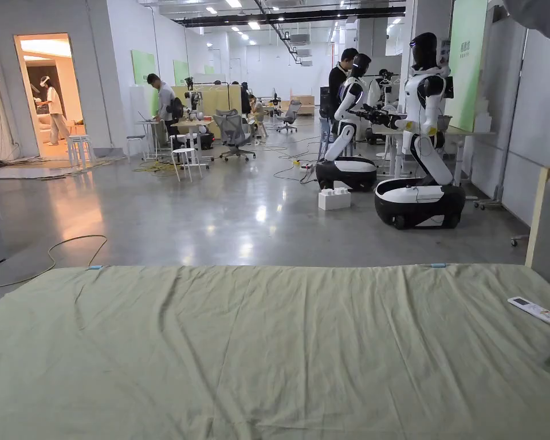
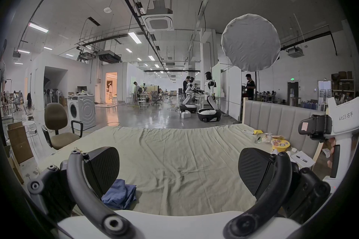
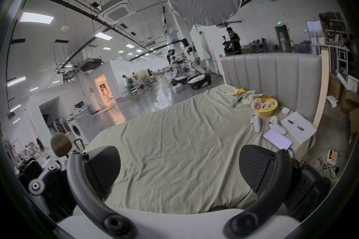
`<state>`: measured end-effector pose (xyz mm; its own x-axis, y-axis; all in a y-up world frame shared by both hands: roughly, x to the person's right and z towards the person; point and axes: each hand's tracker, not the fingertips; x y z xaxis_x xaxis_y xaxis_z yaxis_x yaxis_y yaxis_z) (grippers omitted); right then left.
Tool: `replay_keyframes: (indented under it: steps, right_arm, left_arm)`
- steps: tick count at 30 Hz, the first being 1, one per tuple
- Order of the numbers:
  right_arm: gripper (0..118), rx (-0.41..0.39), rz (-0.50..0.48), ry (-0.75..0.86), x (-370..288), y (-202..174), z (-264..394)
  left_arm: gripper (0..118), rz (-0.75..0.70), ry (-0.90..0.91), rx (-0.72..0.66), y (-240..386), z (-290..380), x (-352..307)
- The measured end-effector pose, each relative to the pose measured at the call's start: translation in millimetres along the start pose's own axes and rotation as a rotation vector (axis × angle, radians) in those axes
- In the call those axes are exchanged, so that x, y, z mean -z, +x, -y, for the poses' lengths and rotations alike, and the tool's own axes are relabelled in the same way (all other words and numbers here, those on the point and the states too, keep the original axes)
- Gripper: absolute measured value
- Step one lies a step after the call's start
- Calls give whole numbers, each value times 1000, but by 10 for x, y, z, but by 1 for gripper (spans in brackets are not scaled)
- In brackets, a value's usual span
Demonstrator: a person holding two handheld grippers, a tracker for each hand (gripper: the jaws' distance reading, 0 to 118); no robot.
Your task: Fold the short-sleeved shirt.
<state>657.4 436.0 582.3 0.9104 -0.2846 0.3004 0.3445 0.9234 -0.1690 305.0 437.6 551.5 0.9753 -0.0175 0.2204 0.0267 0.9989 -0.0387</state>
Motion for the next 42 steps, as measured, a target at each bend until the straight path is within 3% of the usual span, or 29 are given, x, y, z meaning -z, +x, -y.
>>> replay_keyframes:
  steps: [4, 8, 11, 17, 26, 34, 36, 38, 40, 42]
  right_arm:
    - [118, -27, -124, -22, 51, 48, 58]
    - [118, -192, -299, 44, 209, 119, 170]
    - [118, -261, -180, 43, 248, -4, 230]
    - [118, -385, -264, 130, 221, -117, 315]
    - [118, -380, -208, 50, 468, -123, 525]
    - [118, -407, -162, -88, 1012, -63, 873]
    - [118, -409, -150, -106, 1254, -10, 998]
    - [118, -317, -112, -260, 1676, 101, 1264]
    - [118, -277, -103, -355, 2203, 201, 1516]
    - [118, -297, -71, -425, 2692, 223, 1620]
  left_arm:
    - [118, 6, -7, -13, -18, 9, 29]
    - [118, 0, -39, -6, -68, 98, 125]
    - [118, -12, -45, 5, -45, 155, 148]
    - [118, -1, -63, 30, -82, 263, 265]
    - [118, -1, -160, -31, 0, 469, 467]
    - [118, 63, -311, -111, 155, 948, 1046]
    - [118, 64, -340, -111, 187, 1143, 1288]
    - [118, 115, -494, -121, 258, 1461, 1676]
    - [118, 188, -615, -148, 364, 1859, 2135]
    - [118, 206, -656, -173, 466, 2068, 2567]
